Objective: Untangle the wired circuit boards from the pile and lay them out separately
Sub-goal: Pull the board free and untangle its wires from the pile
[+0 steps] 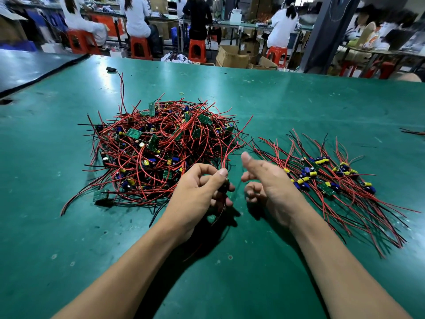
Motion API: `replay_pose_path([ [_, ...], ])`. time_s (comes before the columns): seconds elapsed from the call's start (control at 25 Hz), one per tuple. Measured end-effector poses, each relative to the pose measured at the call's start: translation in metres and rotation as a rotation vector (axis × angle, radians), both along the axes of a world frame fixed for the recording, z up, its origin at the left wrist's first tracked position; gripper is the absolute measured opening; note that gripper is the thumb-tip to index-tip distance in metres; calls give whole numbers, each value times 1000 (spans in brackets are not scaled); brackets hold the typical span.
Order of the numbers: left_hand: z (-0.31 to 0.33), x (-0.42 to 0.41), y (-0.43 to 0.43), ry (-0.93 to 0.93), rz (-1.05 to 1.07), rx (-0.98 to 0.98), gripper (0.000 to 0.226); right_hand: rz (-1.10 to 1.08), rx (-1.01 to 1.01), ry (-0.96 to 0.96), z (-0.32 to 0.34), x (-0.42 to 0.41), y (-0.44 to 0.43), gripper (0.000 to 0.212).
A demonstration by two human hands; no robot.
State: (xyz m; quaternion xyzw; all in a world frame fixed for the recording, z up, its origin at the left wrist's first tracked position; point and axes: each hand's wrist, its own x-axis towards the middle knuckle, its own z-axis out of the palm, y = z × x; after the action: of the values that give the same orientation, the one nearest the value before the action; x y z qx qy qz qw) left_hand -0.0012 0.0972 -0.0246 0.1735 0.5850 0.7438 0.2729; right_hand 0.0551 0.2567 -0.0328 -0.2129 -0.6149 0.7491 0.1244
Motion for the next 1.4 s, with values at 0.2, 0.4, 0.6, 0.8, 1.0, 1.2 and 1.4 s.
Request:
replay_pose_path([
  [0.2,4,-2,1,-95,-84,97,27,338,-123,-14,1,5,-13,35],
  [0.4,10,-14,-3,-251,-152,141,43,344,-192,161,8,6,-14,32],
  [0.6,8,-15,-3,-208,-138,19,45,408,-189,186,8,7,-24,25],
  [0.8,12,-15,-6,-422,-187,83,41,280,-107,195,9,4,-25,8],
  [1.0,12,-14,-10,-436,-185,253,33,28,-144,376,7,-1,-23,18],
  [1.2,10,-9,-6,-160,45,213,15,8,177,371,3,-1,-23,16],
  [1.4,12,-16,-8,-124,234,291,7,147,249,323,-1,-1,-23,33],
])
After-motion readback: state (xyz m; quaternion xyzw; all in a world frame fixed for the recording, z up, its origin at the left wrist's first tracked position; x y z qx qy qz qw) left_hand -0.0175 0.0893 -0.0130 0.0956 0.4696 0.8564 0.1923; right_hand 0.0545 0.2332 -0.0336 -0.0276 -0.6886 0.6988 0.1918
